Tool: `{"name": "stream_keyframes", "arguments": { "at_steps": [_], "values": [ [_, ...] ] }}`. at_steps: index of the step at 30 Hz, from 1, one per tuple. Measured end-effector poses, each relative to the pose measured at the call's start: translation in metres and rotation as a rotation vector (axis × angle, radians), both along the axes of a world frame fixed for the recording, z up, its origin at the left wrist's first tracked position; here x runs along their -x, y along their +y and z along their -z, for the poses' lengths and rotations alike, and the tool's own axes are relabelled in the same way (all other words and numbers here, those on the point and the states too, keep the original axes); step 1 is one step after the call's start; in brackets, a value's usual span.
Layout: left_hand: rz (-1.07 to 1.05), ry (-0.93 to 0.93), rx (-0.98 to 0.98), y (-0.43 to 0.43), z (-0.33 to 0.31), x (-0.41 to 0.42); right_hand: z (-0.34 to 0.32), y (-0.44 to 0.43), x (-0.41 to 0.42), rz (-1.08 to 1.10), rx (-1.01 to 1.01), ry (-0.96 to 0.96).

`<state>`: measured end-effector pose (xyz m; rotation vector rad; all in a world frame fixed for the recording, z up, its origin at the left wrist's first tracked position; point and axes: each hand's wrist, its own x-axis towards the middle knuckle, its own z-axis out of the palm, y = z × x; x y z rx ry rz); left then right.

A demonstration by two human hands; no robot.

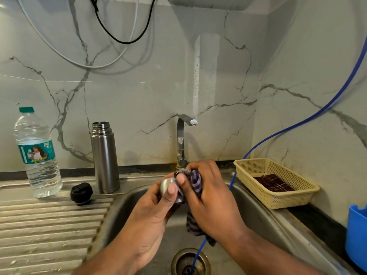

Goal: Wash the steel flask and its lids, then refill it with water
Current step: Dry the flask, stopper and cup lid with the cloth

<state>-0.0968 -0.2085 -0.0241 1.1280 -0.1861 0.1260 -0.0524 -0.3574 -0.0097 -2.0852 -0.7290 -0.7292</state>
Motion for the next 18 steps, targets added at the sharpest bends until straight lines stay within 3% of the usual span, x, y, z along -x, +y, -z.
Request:
{"name": "stream_keyframes", "arguments": {
  "at_steps": [3,8,11,16,18],
  "values": [
    [0.009,0.021,0.025,-0.005,-0.003,0.003,0.001,-0.004,-0.007,0.054,-0.074,0.089],
    [0.004,0.038,0.123,-0.009,-0.007,0.006,0.0,-0.002,0.0,-0.01,0.088,-0.108],
    [0.011,0.069,0.163,-0.006,-0.009,0.007,0.0,-0.006,-0.009,0.046,-0.012,0.008],
    [-0.031,0.109,0.054,-0.002,-0.003,0.005,0.0,-0.003,-0.001,0.005,0.081,-0.126],
    [0.01,0.116,0.03,-0.001,-0.003,0.004,-0.001,-0.001,-0.003,0.028,0.038,-0.079]
  ]
}}
